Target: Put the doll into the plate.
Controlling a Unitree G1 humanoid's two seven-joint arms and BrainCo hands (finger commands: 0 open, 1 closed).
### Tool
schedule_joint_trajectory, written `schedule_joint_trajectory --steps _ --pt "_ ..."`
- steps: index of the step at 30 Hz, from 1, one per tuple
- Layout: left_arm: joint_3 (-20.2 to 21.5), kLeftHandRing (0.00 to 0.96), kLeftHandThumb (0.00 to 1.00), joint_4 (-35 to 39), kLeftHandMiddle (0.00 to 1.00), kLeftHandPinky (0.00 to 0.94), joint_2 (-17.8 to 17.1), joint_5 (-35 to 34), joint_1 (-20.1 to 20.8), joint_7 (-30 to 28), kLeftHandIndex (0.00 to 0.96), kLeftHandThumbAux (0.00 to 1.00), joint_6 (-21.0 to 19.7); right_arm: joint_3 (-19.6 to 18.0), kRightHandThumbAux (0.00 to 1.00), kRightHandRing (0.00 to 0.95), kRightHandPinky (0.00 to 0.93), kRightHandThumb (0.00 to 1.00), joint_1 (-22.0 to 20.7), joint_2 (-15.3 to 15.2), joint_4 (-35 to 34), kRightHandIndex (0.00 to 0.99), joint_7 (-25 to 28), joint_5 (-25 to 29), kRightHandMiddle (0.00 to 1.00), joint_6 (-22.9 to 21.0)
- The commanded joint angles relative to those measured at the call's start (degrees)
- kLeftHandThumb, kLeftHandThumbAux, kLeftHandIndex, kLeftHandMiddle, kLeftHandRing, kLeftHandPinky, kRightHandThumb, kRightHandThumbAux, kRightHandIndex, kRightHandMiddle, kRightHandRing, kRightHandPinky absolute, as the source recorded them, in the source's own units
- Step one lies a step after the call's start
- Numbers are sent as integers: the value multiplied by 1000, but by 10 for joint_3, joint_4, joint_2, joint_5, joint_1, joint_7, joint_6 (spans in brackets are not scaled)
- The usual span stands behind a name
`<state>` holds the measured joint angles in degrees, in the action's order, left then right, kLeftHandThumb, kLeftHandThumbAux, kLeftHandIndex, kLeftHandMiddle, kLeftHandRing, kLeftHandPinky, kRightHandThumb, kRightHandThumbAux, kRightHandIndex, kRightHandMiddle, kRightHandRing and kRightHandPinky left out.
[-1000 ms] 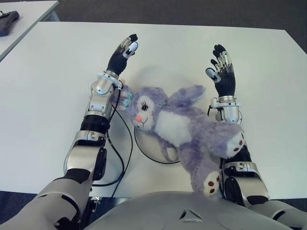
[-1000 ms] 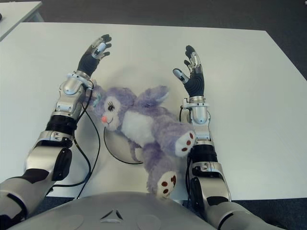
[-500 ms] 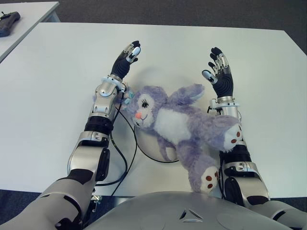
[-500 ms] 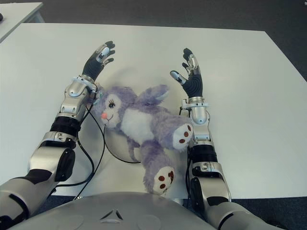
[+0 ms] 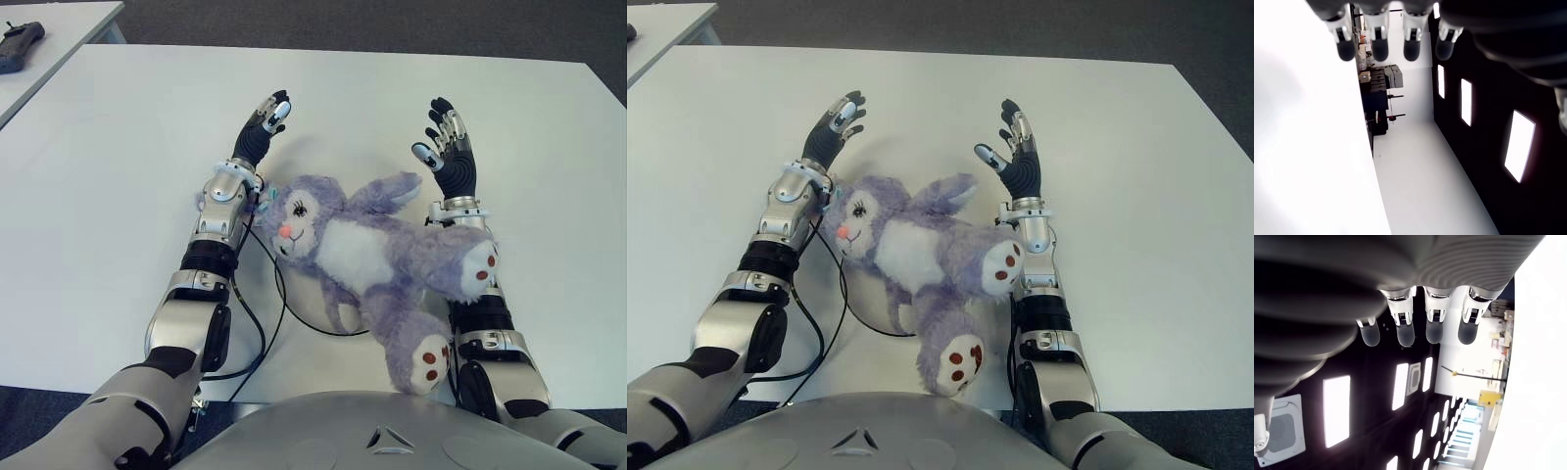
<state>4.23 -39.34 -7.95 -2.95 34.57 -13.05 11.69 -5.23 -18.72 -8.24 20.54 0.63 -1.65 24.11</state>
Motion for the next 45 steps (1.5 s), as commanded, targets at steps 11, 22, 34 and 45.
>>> schedule_joint_trajectory --steps 11,22,34,45 --pt "18 0 0 -25 12 0 13 -7 -21 30 0 346 22 -5 562 0 0 0 -5 -6 25 7 -8 -1 6 3" --pt "17 0 0 -31 27 0 17 0 -29 51 0 349 56 -5 570 0 0 0 -12 -9 43 6 -4 2 4 16" --pt "27 0 0 -57 22 0 23 -8 -30 75 0 350 55 -4 600 0 0 0 -21 5 49 45 20 35 27 -5" --pt "46 0 0 -103 24 0 40 -17 -21 94 0 327 100 -3 606 0 0 0 -41 14 92 57 26 41 40 -4"
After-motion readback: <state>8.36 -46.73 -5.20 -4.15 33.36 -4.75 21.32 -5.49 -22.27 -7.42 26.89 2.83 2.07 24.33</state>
